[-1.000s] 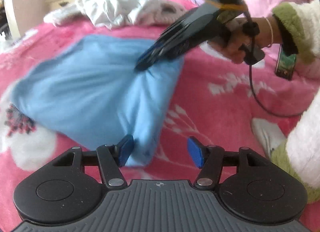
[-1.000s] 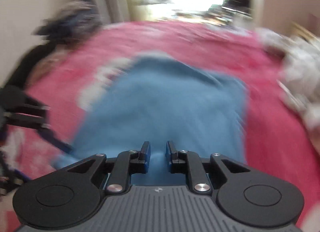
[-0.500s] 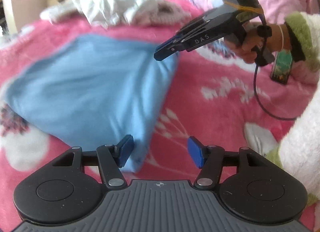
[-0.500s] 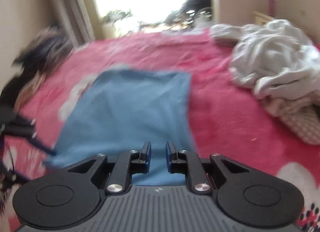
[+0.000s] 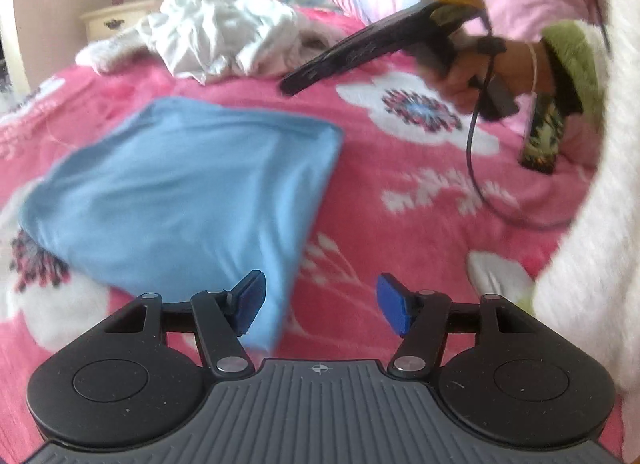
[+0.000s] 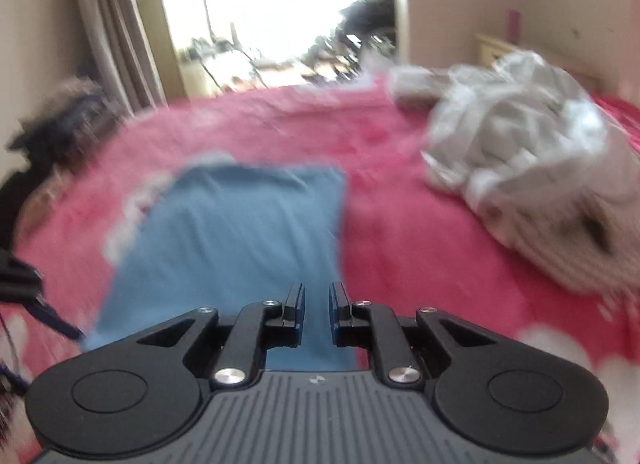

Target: Fold clothes

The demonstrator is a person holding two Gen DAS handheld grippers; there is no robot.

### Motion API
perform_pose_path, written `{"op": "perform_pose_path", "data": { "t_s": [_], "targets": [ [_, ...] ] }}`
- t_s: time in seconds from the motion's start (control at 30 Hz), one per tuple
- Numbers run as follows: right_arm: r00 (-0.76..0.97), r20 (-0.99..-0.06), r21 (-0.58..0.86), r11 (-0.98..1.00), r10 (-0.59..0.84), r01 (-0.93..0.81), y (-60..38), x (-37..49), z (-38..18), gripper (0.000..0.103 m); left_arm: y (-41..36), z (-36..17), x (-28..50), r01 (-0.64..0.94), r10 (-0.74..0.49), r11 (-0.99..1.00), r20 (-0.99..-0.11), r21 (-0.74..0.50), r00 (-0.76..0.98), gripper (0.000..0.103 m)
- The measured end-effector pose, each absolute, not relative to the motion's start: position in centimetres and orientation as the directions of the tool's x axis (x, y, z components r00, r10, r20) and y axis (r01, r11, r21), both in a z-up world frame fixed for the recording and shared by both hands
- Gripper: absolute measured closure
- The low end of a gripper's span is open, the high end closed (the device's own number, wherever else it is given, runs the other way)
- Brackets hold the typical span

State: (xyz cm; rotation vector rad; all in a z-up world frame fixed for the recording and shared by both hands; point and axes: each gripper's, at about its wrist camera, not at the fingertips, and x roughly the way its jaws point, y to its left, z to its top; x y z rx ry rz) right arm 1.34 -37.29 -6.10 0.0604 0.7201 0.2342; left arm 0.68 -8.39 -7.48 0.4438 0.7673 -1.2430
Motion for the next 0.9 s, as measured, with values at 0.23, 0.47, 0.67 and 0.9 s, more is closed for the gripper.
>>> {"op": "perform_pose_path", "data": {
  "t_s": [0.23, 0.47, 0.67, 0.9],
  "targets": [
    [0.692, -0.681, 0.161, 0.971, 0.237, -0.174, -36.5, 7.6, -9.8, 0.09, -11.0, -9.3, 4.5, 0.89, -0.596, 0.441, -0.779, -0.113, 0.197, 0.042],
    [0.72, -0.686, 0.17, 0.985, 0.103, 0.02, -42.0, 7.6, -10.0, 0.09, -10.1, -10.1, 6.0, 0.86, -0.59, 0.473, -0.794, -0.193, 0.147, 0.041],
    [0.741, -0.615, 0.24, 0.96, 0.268, -0.148, -39.3, 10.3, -7.9, 0.09, -10.6, -10.2, 5.9, 0.861, -0.579, 0.474, -0.802, -0.185, 0.147, 0.04],
    [0.674, -0.689, 0.247, 0.961, 0.267, -0.128, -39.6, 13.8, -11.7, 0.09, -10.8, -10.3, 5.6, 0.865, -0.571, 0.471, -0.807, -0.17, 0.152, 0.039]
  ]
}}
